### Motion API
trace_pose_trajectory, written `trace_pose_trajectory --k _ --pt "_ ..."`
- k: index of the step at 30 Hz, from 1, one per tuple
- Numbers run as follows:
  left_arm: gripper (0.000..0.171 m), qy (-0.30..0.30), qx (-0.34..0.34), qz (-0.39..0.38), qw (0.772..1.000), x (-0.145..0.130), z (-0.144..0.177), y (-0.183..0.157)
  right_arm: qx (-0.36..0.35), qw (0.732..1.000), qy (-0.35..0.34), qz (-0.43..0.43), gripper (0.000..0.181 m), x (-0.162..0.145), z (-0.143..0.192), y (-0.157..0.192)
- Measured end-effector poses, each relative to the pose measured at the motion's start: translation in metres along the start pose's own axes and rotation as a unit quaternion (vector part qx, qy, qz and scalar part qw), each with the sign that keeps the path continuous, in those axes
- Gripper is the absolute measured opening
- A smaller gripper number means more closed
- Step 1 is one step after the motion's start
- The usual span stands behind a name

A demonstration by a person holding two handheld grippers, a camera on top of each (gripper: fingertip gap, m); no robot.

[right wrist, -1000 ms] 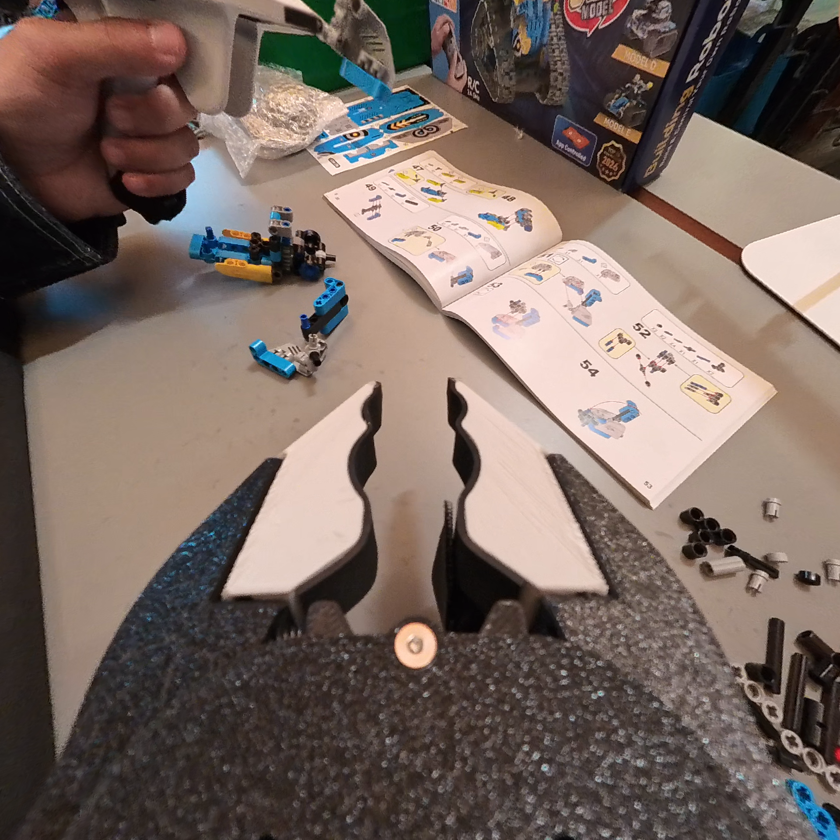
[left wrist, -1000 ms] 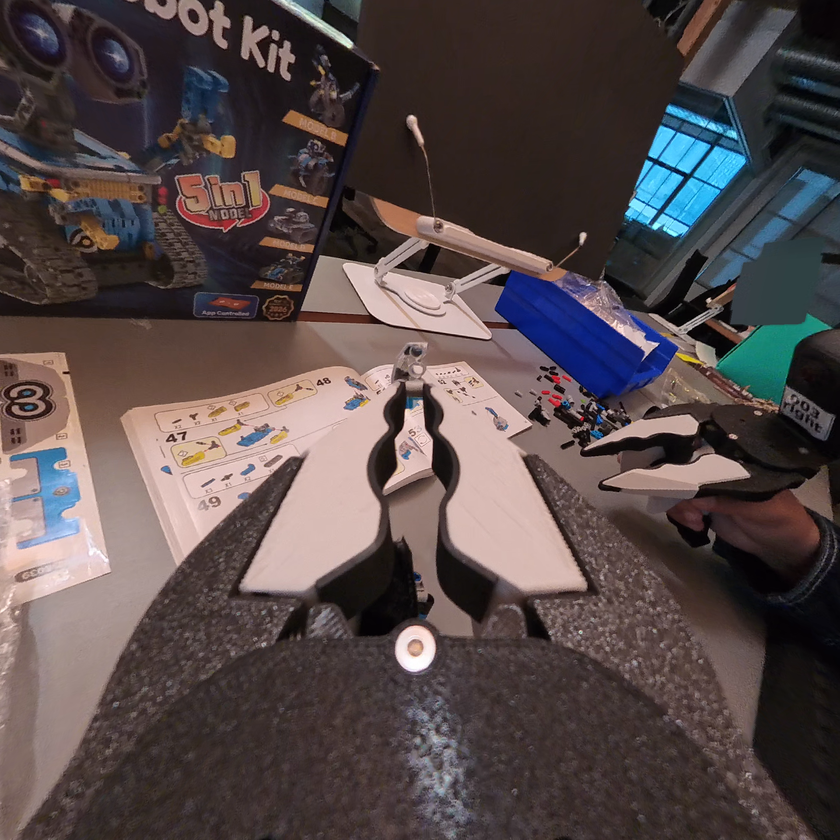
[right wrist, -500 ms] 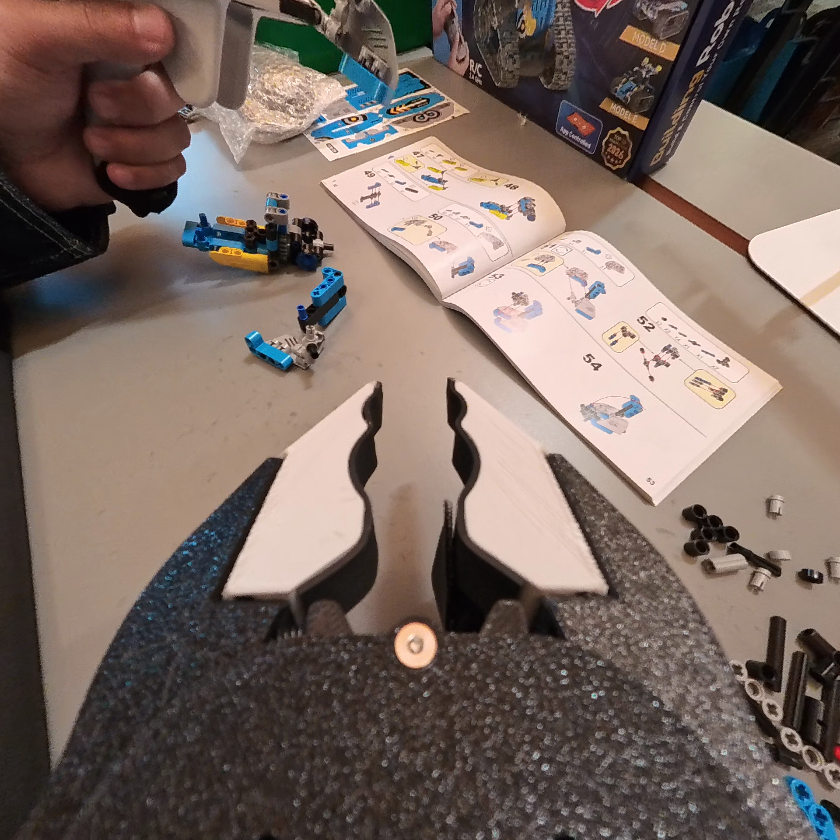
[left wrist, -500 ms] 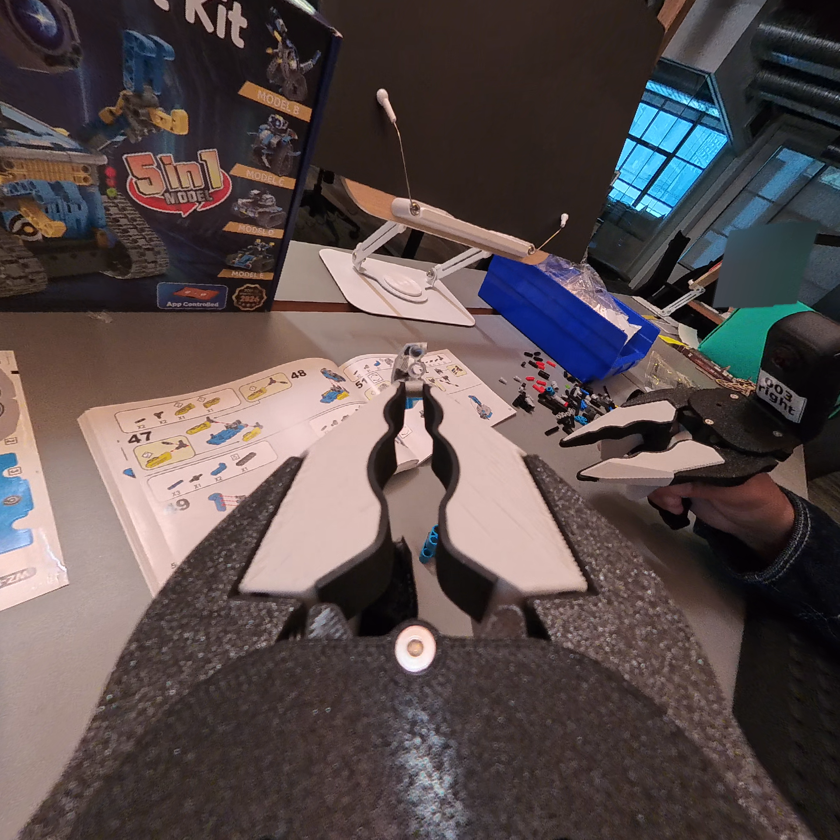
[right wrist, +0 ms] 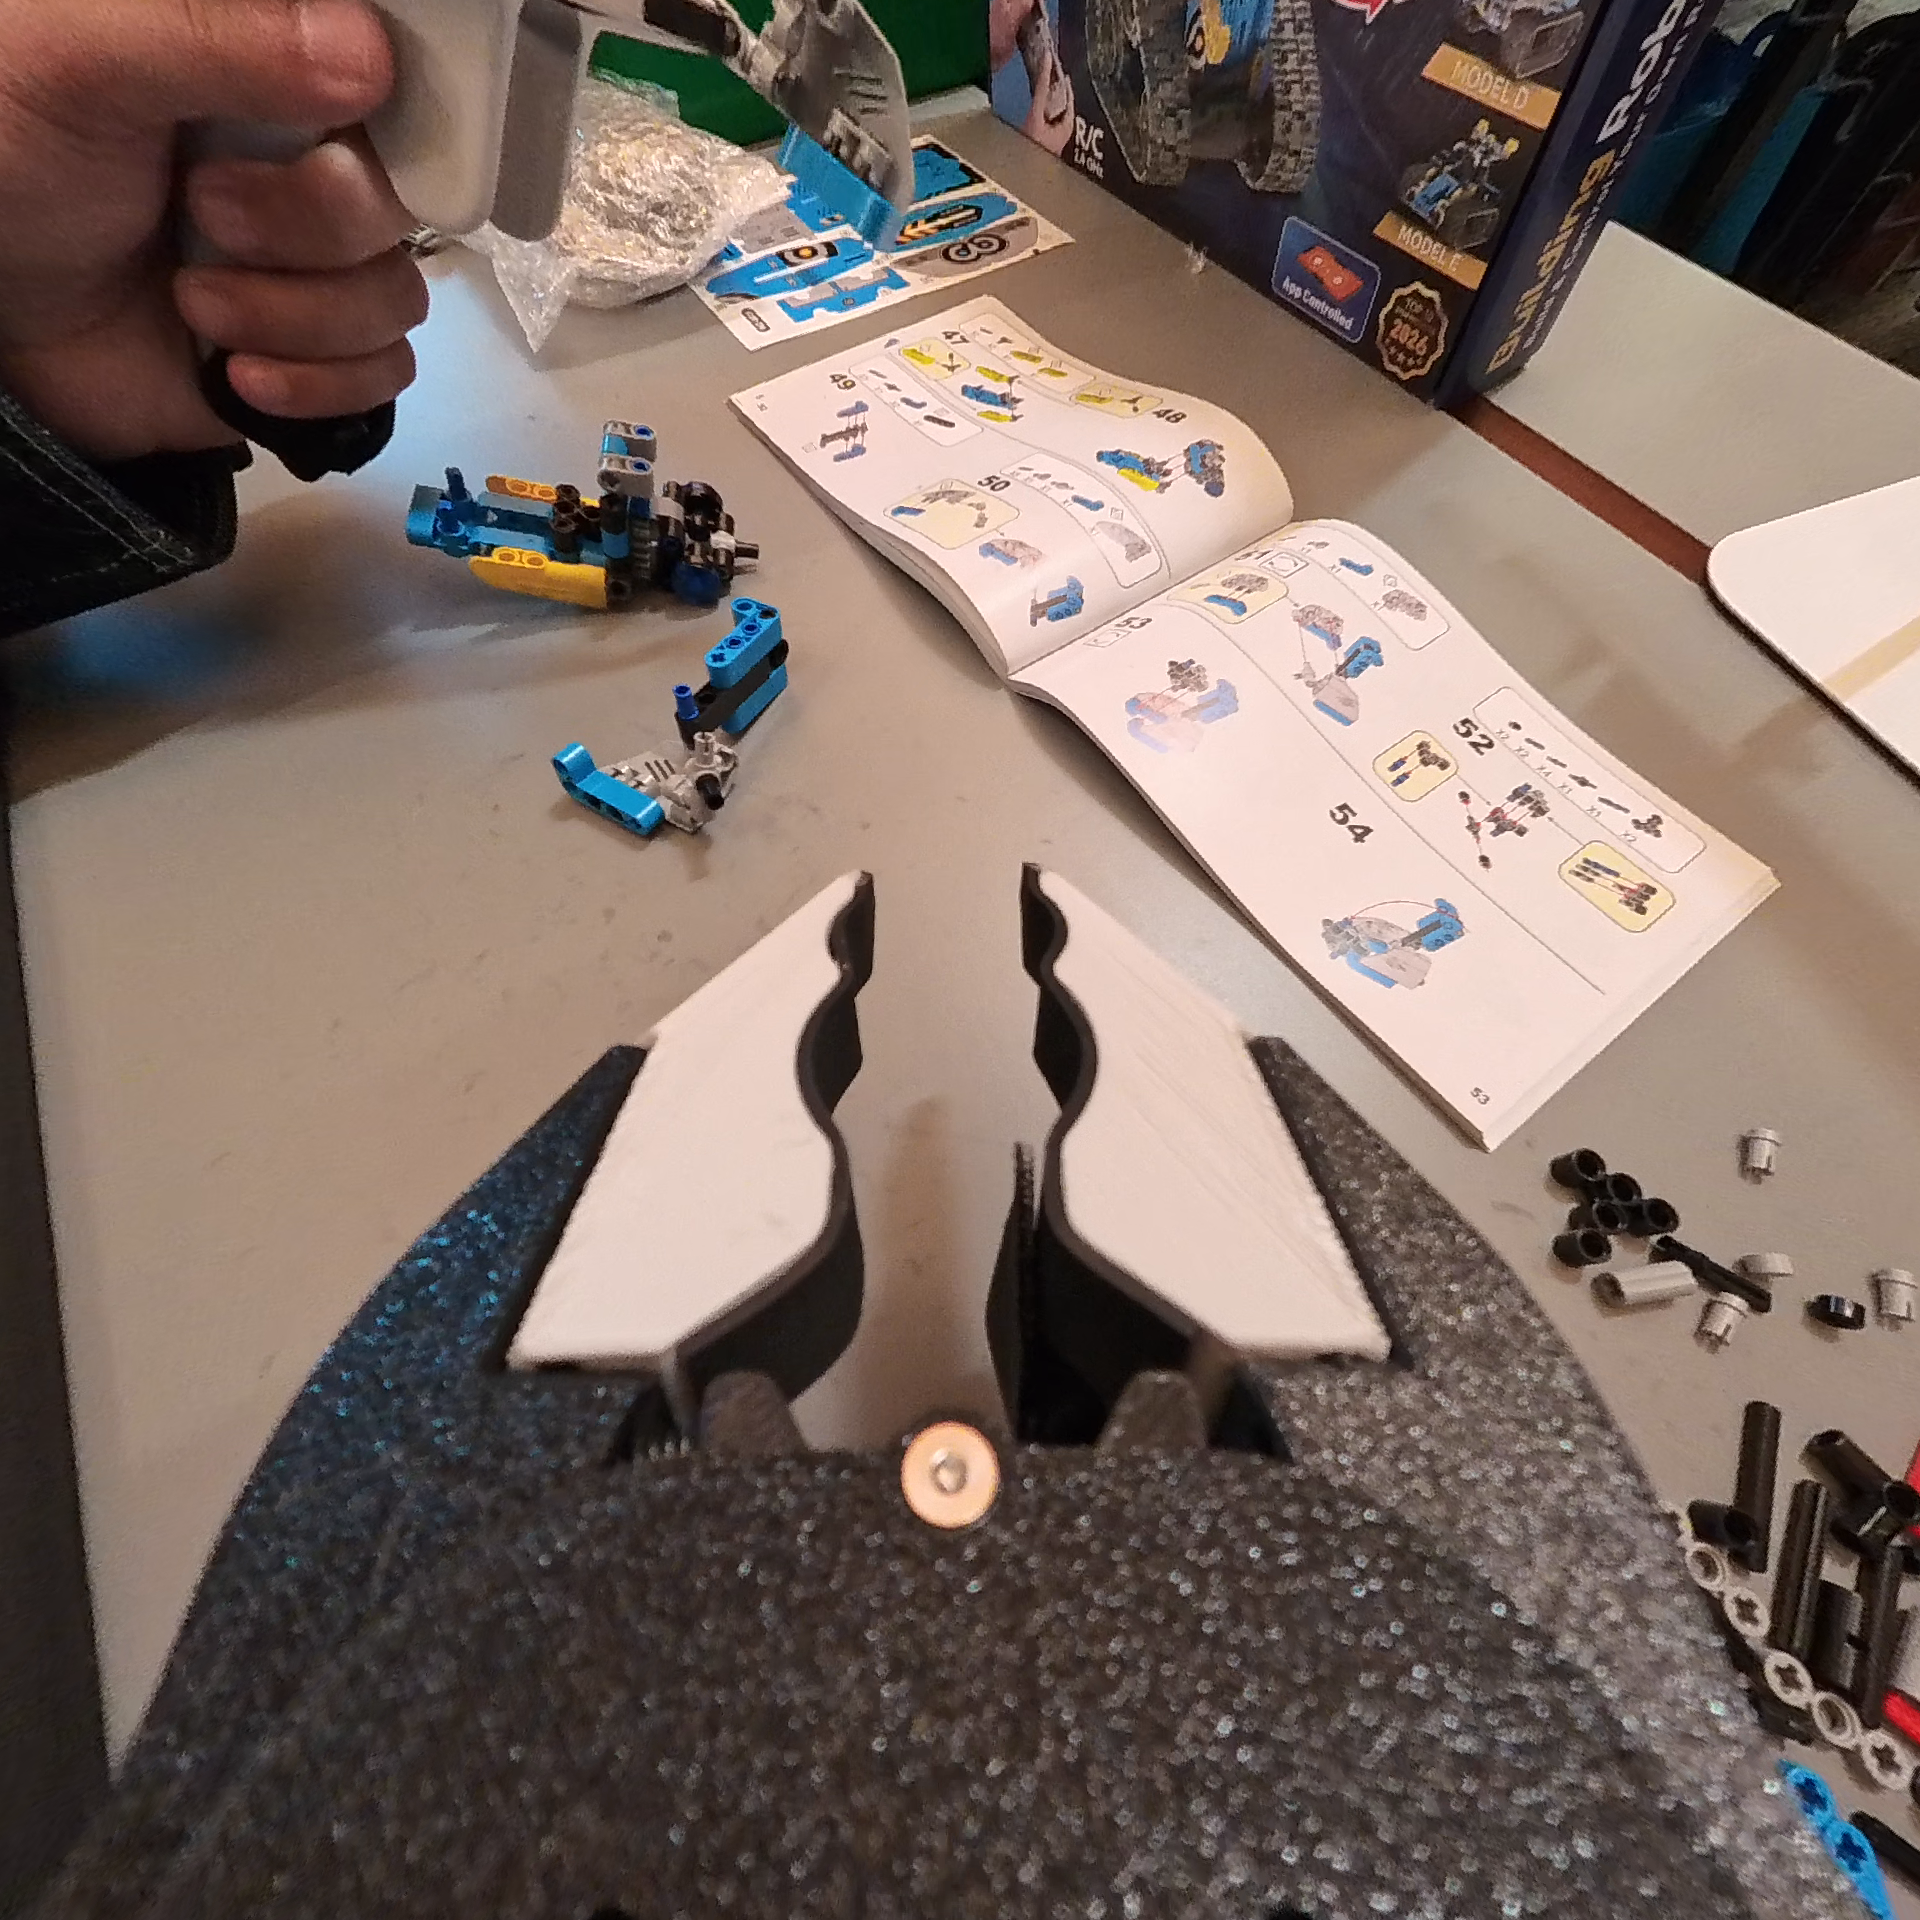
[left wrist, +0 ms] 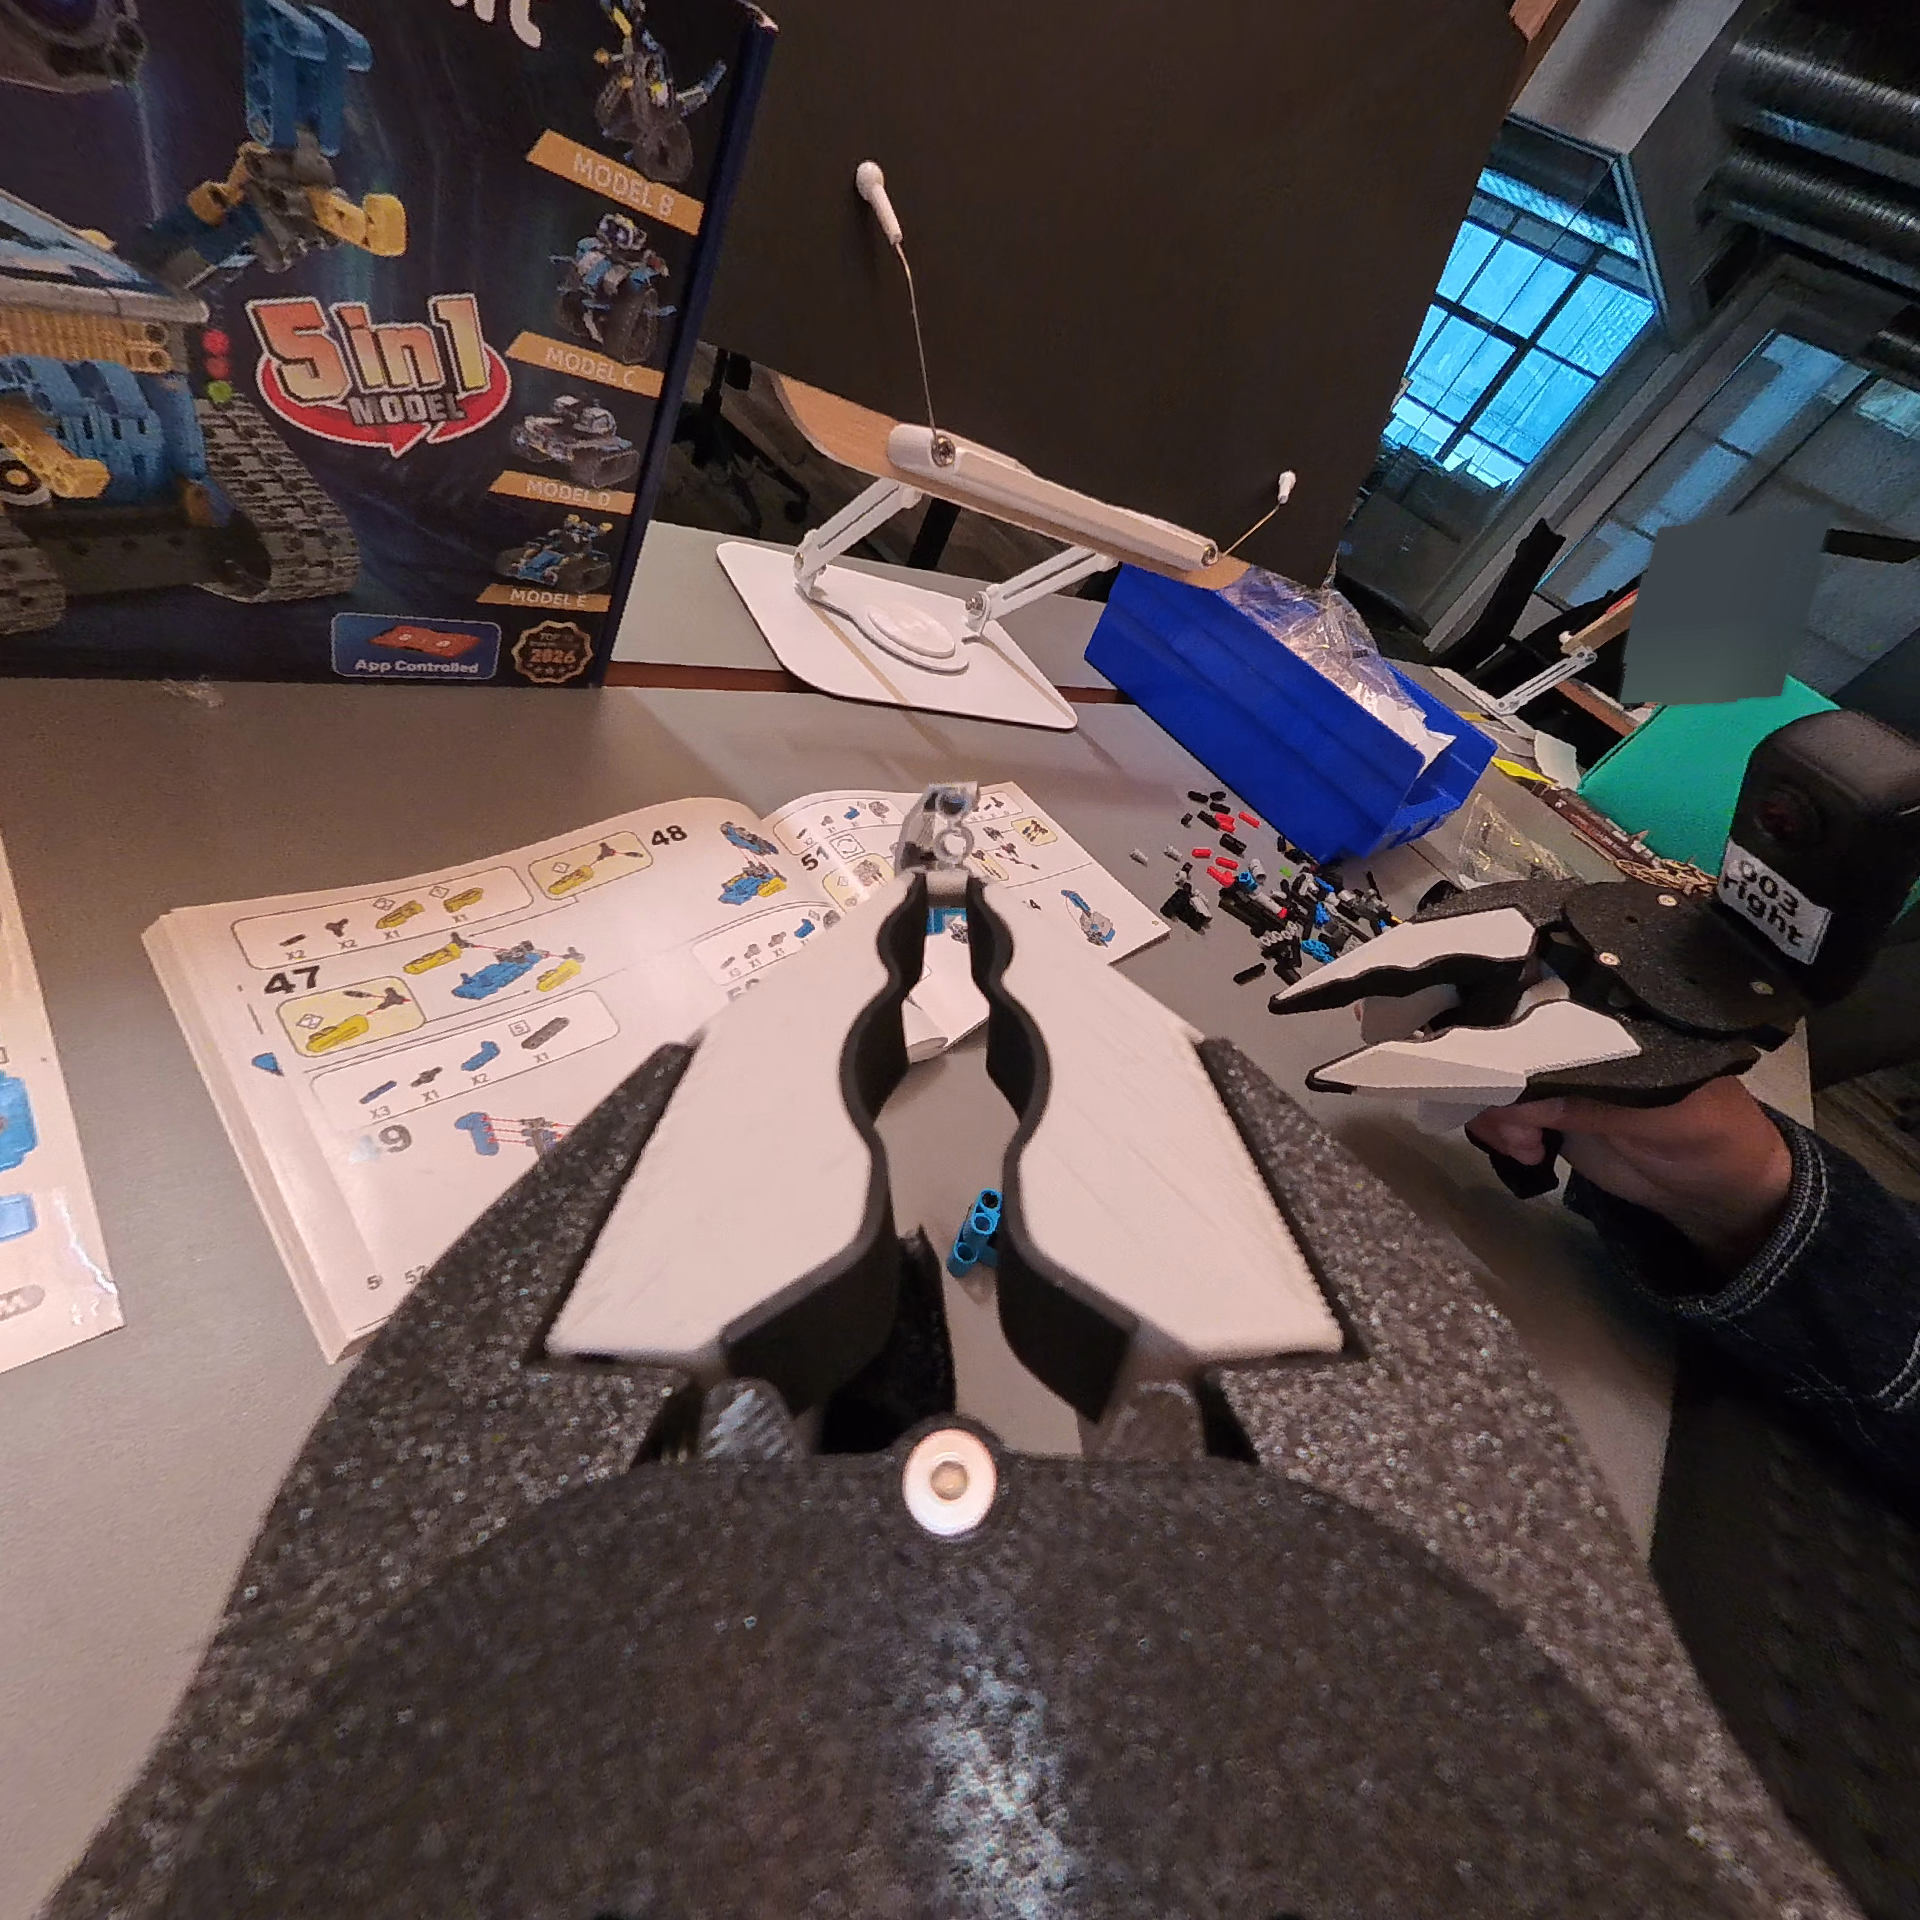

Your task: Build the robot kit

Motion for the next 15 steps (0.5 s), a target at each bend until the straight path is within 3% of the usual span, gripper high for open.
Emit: trace_pose_trajectory --k 15 --pt "0.007 0.005 -0.002 0.005 1.0 -0.0011 -0.0008 -0.0001 0.001 1.0 0.006 0.003 0.027 -0.0009 -0.0008 0.0008"
Point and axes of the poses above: each gripper's, where its closed fingertips meet, z back along the fingers, x out of its top, y = z × x across the jaws, the point moved 10 cm from there along z, back along the fingers, and after that the axes turned 13 degrees about -y, right-handed, at the moved point
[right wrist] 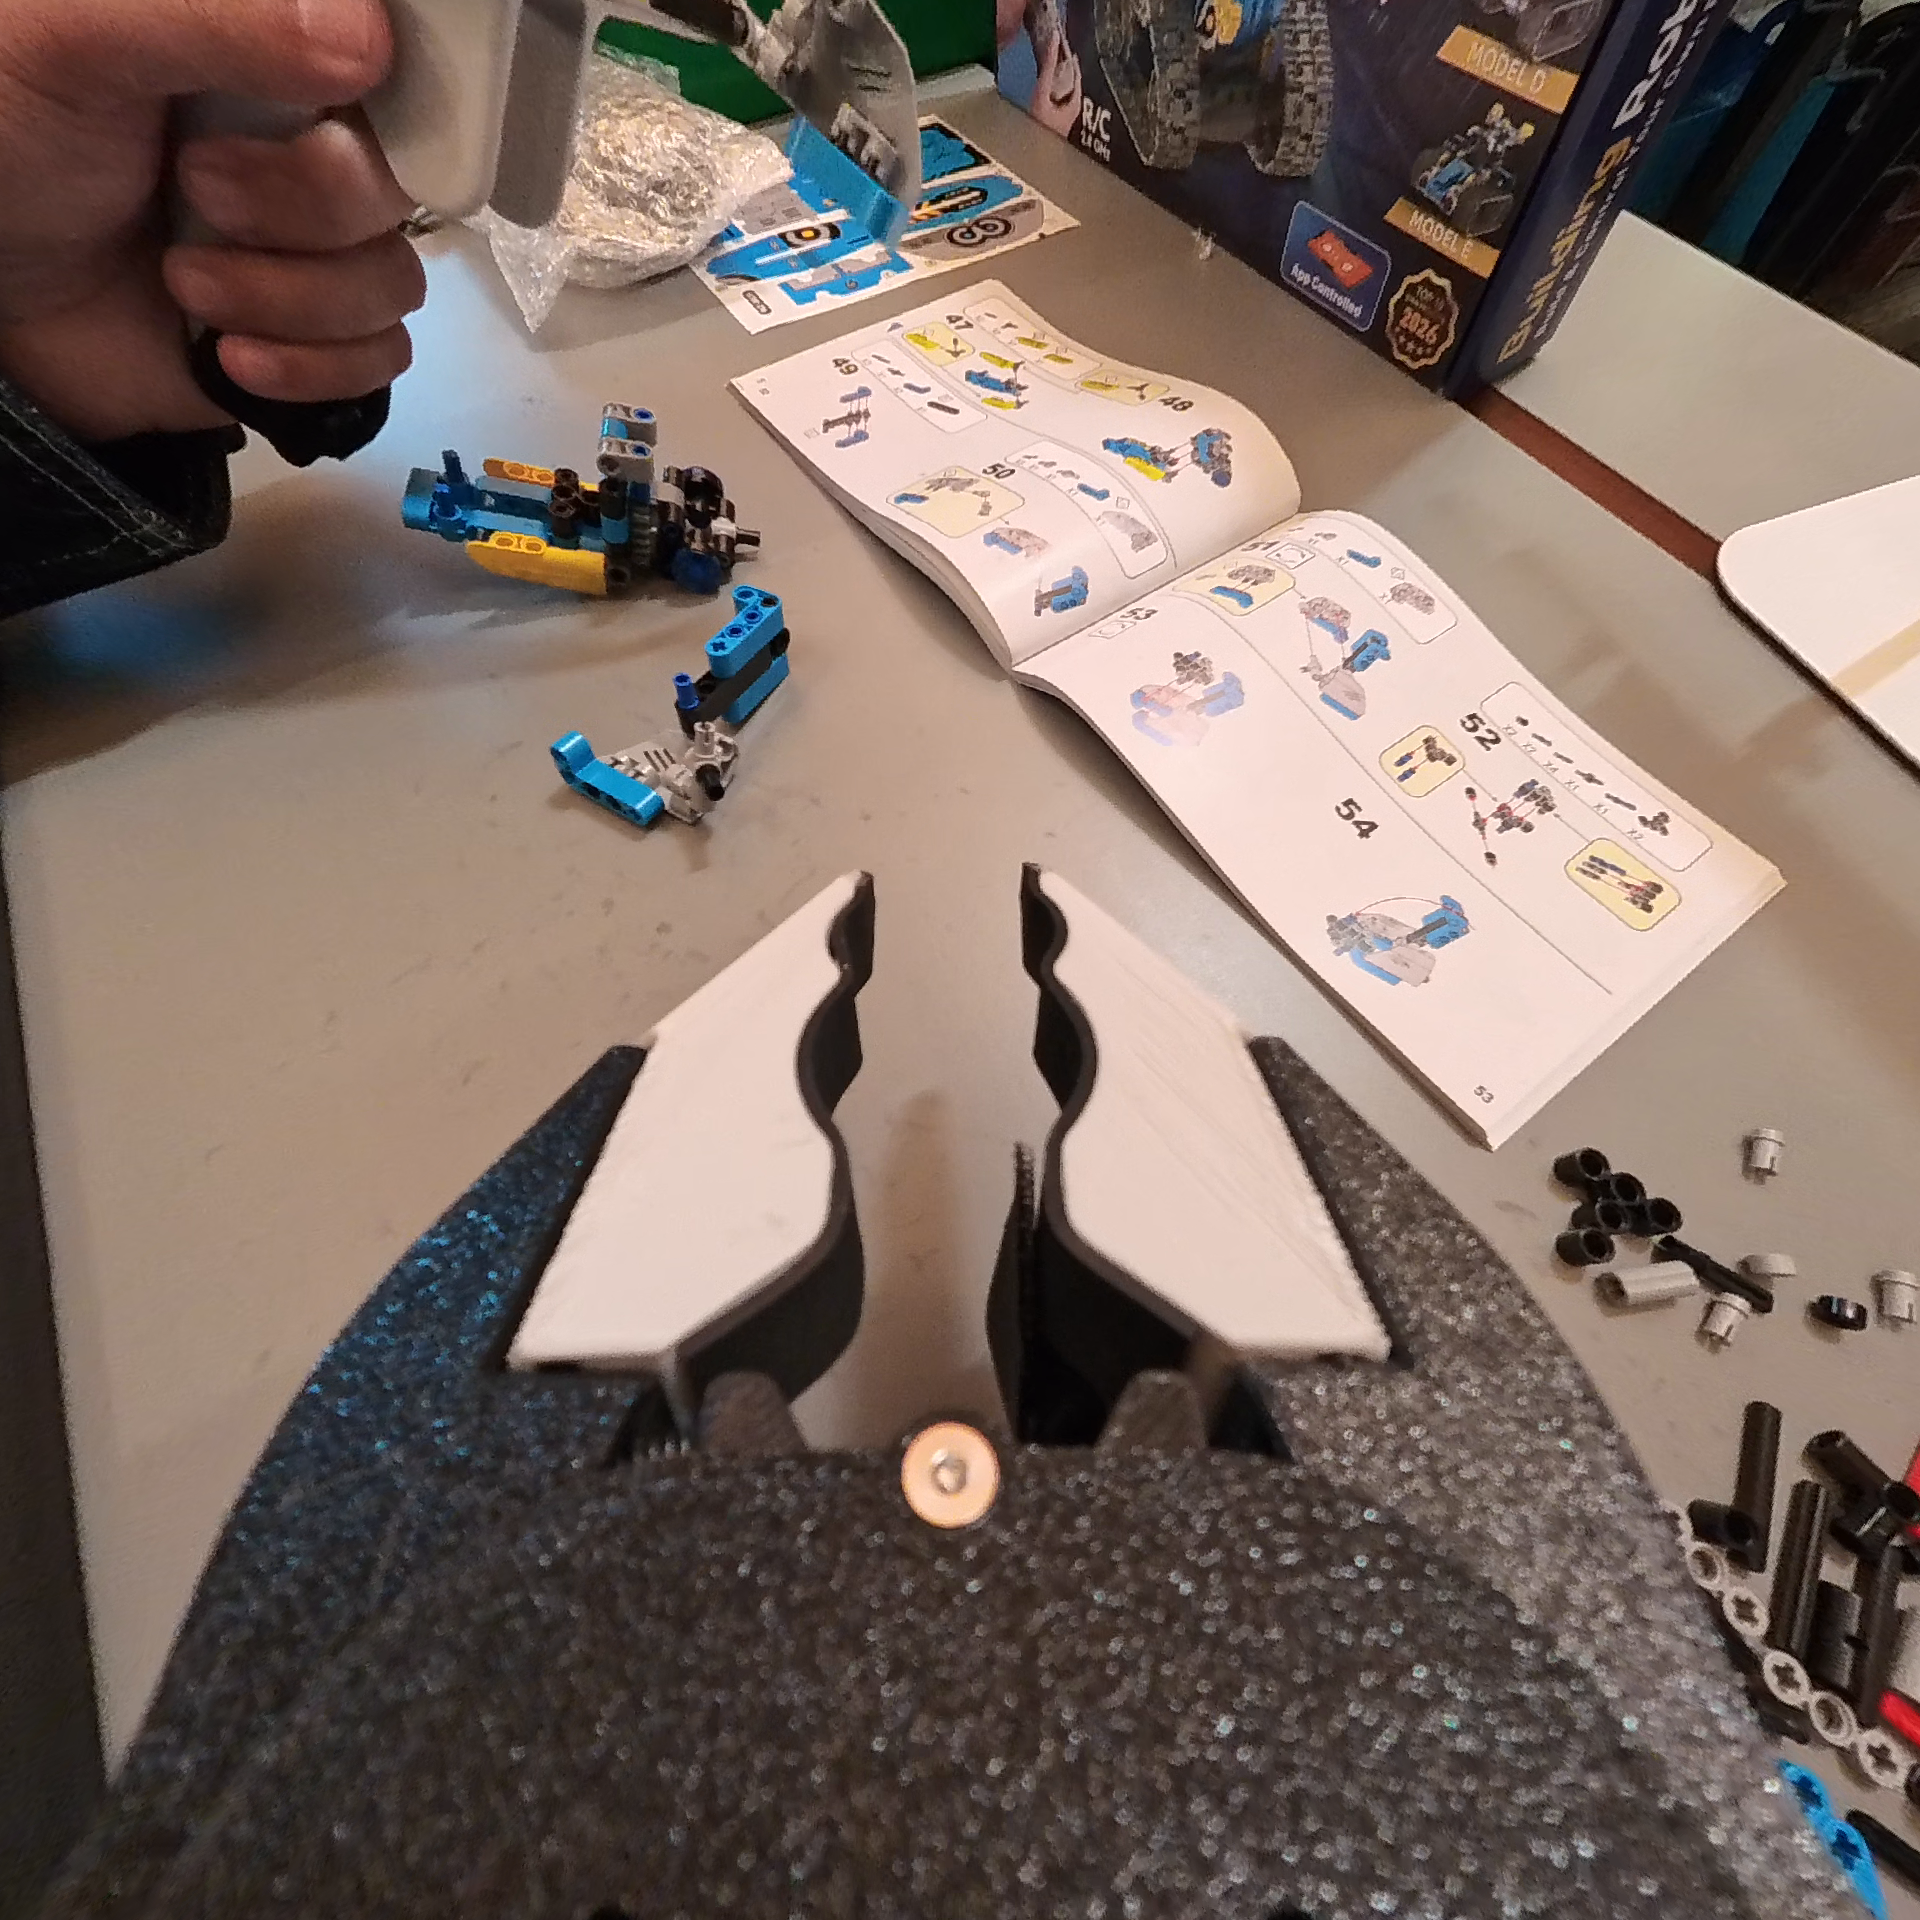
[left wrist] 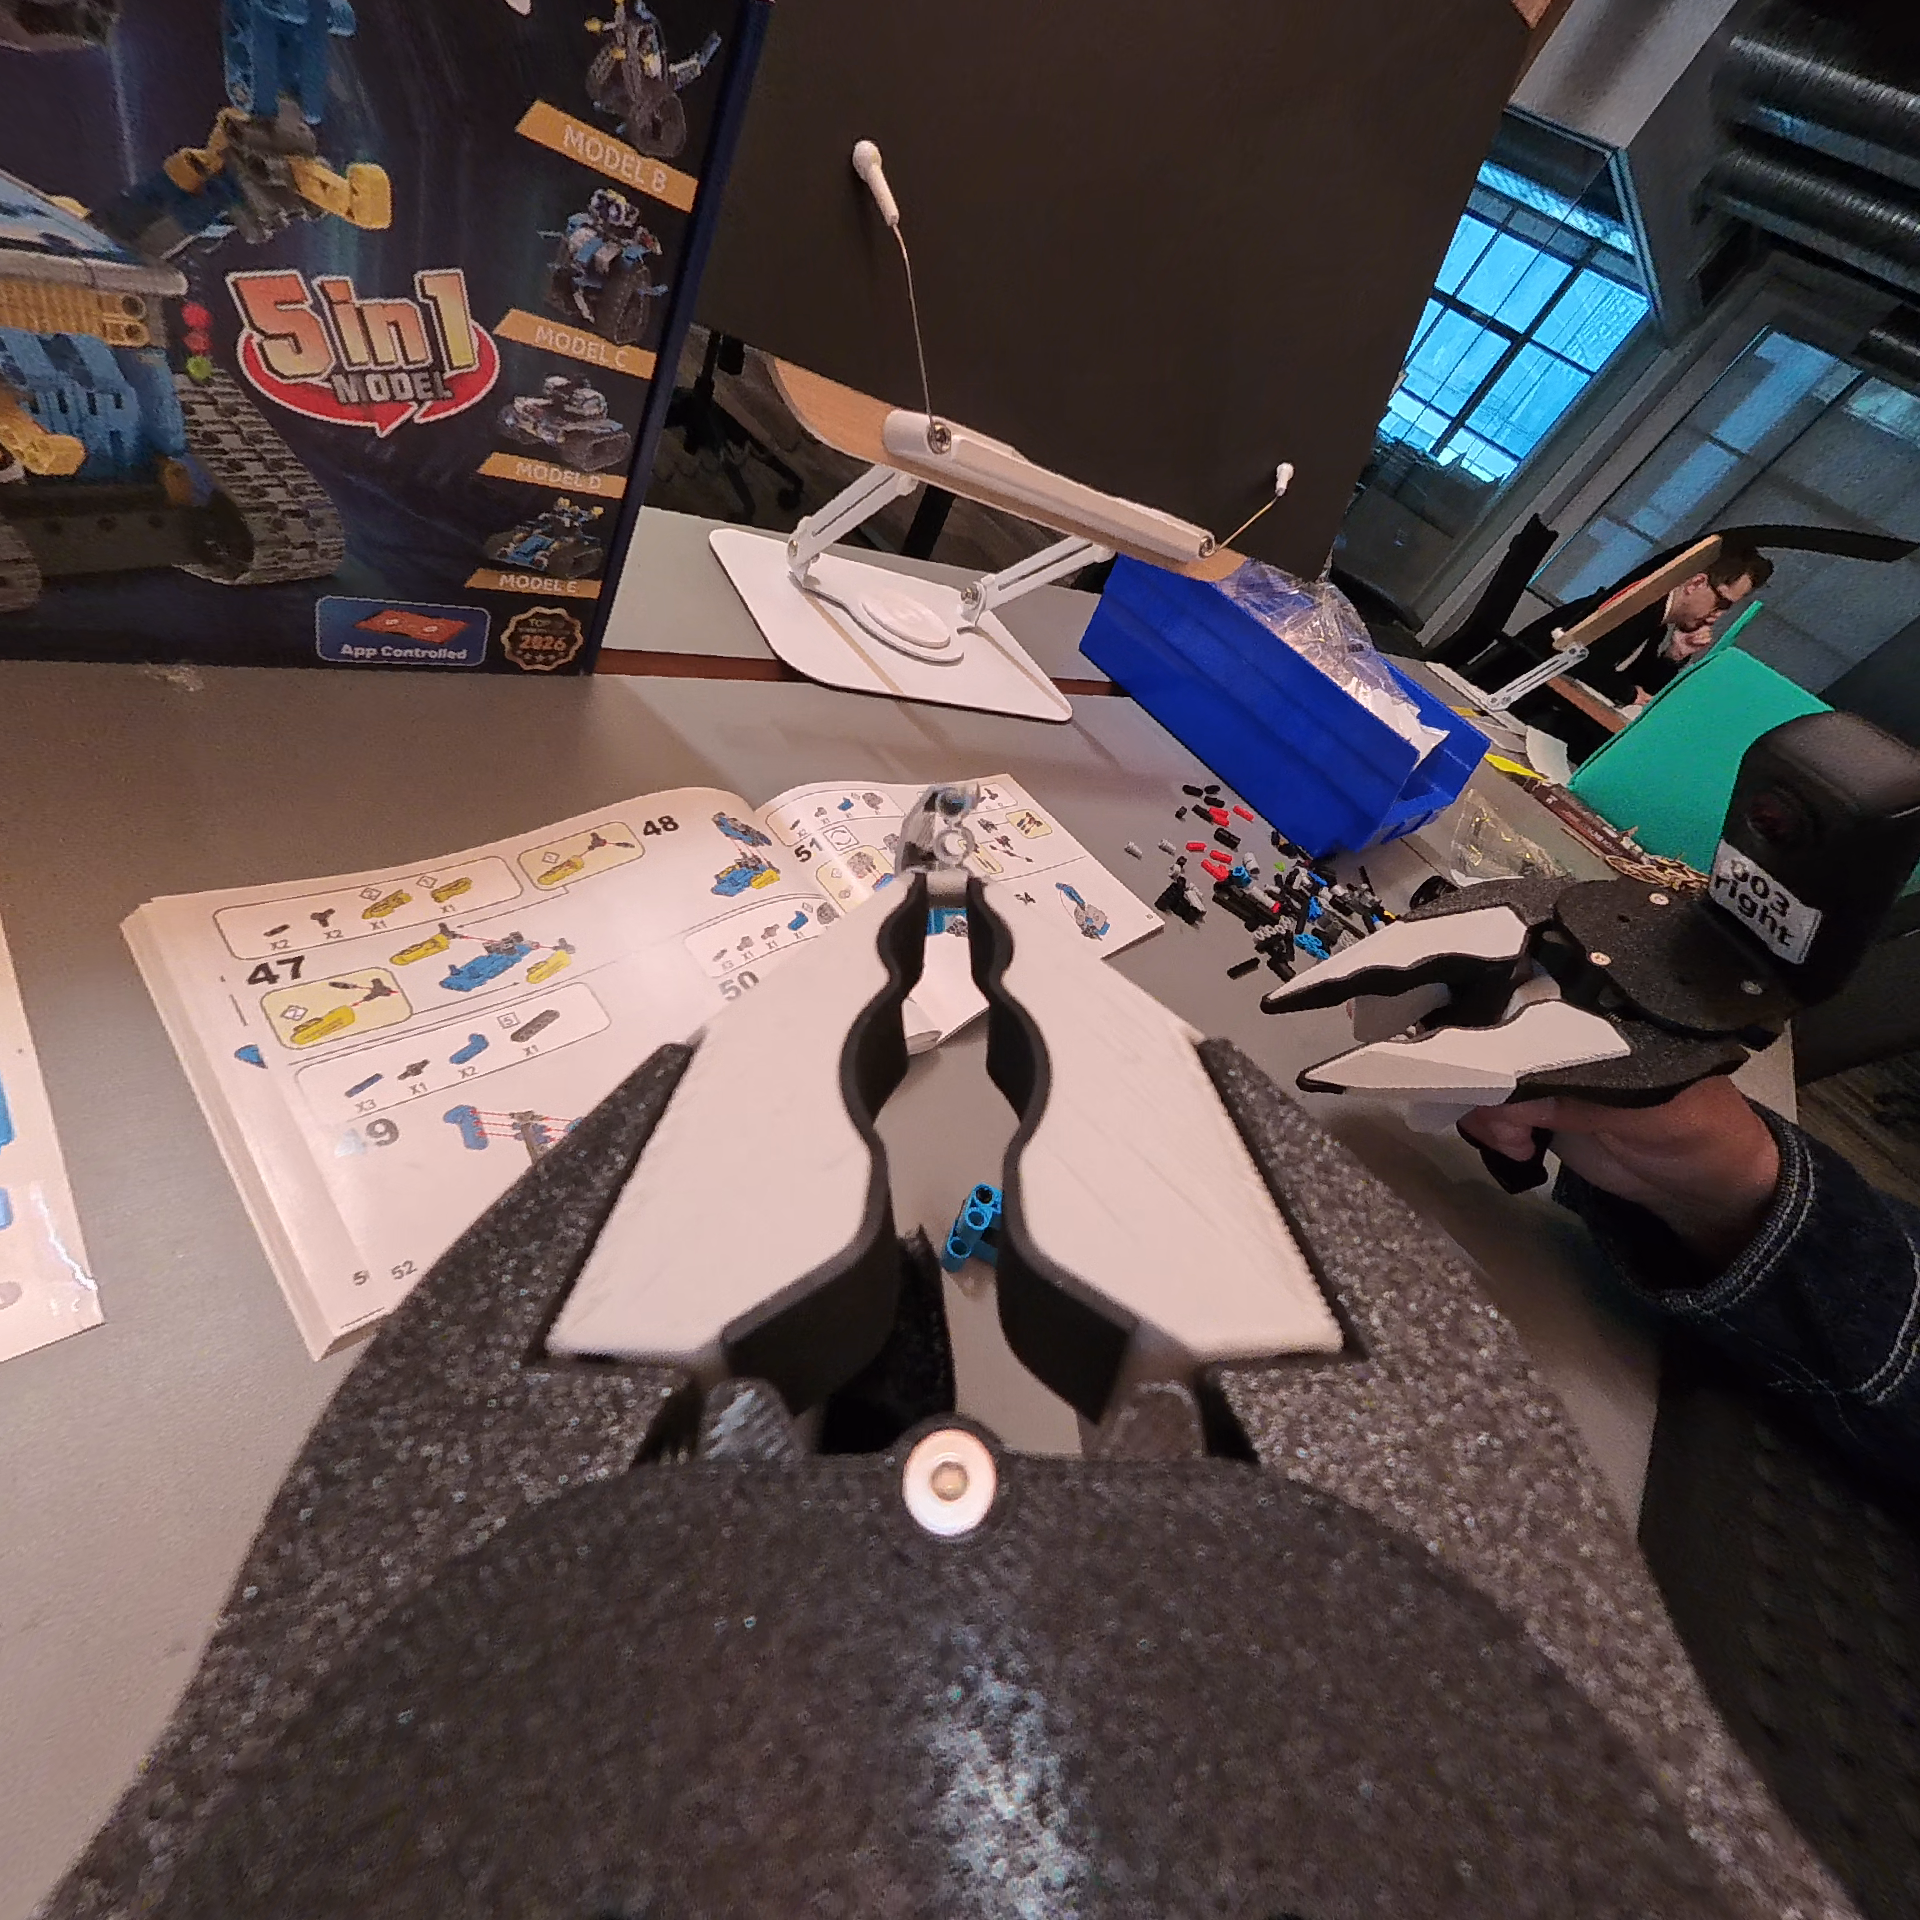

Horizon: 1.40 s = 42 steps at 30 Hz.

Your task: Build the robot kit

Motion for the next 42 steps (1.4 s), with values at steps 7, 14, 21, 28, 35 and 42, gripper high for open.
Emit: trace_pose_trajectory --k 7,14,21,28,35,42 --pt "0.007 0.002 0.0 0.004 1.0 0.0 0.0 0.0 0.001 1.0 0.003 0.001 0.028 -0.001 -0.001 0.0" --pt "0.007 0.002 -0.001 0.006 1.0 -0.001 0.0 0.0 0.002 1.0 0.007 0.004 0.028 -0.002 -0.001 0.001" --pt "0.007 0.02 -0.014 0.023 0.999 -0.005 0.011 -0.017 0.015 1.0 0.011 -0.006 0.028 -0.006 -0.006 0.003" --pt "0.007 0.224 -0.034 0.029 0.974 -0.075 0.059 -0.072 0.105 0.993 0.049 0.036 0.033 -0.016 -0.038 0.039" --pt "0.007 0.278 -0.048 0.036 0.959 -0.092 0.061 -0.076 0.106 0.992 0.062 0.039 0.032 -0.011 -0.073 0.05" --pt "0.007 0.321 -0.055 0.004 0.945 -0.101 0.058 -0.083 0.088 0.991 0.053 0.082 0.007 -0.002 -0.074 0.053"
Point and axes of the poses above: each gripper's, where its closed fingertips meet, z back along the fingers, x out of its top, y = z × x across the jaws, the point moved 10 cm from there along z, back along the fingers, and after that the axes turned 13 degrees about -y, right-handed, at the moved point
